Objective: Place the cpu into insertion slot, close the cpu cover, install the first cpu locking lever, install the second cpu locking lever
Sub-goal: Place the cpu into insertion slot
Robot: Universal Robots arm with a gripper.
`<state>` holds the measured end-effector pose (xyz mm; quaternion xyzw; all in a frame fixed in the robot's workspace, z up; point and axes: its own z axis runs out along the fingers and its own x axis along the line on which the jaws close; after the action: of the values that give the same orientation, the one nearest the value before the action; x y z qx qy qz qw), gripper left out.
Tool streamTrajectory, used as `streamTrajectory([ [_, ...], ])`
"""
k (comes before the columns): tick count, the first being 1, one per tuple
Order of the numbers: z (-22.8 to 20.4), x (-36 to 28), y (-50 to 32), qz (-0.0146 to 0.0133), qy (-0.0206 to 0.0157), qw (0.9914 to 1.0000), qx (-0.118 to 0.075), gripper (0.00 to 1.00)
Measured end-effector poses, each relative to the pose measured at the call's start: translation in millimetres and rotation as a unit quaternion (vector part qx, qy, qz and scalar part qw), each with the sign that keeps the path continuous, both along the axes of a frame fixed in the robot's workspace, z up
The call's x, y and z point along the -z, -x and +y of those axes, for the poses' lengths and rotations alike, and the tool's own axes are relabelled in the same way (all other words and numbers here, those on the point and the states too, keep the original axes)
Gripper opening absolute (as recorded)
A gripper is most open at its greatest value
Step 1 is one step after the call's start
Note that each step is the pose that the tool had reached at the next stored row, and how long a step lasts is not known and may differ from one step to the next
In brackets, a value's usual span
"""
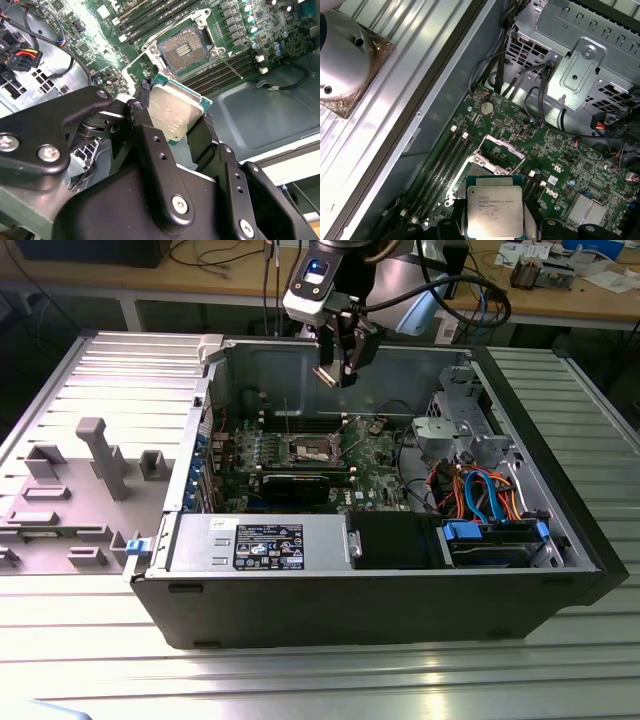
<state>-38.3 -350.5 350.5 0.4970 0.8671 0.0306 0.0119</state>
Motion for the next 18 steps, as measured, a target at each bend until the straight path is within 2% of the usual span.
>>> streamTrajectory([
  [18,0.0,0.7,0.1,0.0,-0.0001,0.99994,0.011,0.54],
])
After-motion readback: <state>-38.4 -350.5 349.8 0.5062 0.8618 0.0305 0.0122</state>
